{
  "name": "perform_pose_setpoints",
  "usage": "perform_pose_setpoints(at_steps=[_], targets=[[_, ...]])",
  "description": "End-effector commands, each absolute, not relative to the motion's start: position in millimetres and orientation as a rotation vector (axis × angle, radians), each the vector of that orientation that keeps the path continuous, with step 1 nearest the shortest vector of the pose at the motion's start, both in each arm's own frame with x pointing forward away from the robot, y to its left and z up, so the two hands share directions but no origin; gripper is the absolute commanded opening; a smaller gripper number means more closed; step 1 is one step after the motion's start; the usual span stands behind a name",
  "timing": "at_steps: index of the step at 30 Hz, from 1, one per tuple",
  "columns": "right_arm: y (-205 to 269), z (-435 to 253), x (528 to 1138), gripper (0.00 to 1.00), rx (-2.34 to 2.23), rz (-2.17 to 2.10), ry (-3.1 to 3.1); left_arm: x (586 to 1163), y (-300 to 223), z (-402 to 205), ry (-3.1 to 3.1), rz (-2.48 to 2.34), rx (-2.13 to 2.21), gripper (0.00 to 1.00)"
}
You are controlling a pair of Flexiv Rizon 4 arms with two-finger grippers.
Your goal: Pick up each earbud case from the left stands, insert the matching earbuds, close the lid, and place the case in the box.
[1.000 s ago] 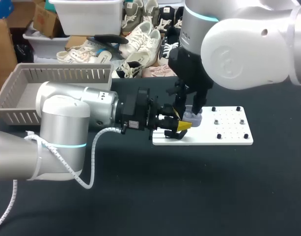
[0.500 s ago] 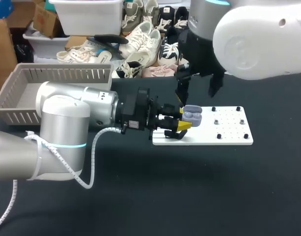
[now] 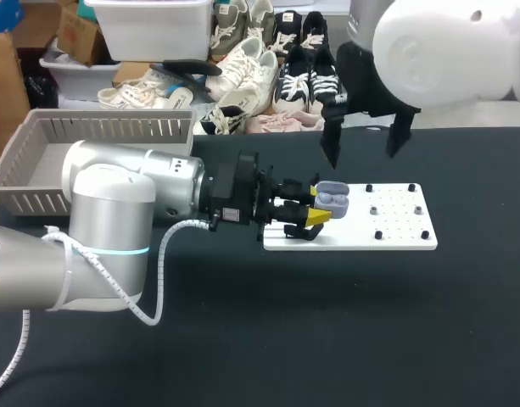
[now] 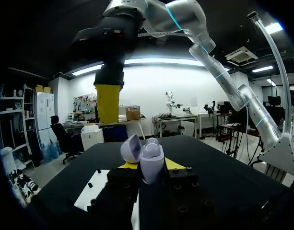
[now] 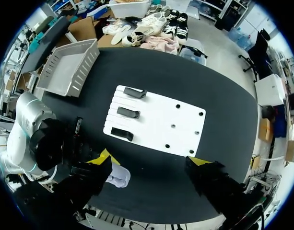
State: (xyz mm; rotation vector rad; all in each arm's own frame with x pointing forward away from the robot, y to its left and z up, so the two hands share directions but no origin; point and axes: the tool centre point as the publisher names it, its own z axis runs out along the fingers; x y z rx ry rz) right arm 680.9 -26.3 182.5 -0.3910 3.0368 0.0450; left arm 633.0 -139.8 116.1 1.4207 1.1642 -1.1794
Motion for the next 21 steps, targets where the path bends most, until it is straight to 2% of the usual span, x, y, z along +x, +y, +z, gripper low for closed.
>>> perform_pose_setpoints(at_steps=[1, 21], targets=[[-24, 175, 696, 1.00, -0.394, 0.047, 3.086, 634, -140, 116, 1.163, -1.181, 1.422, 0.00], [-33, 153, 663, 1.00, -0.340, 0.195, 3.116, 634, -140, 116, 1.163, -1.181, 1.422, 0.00]])
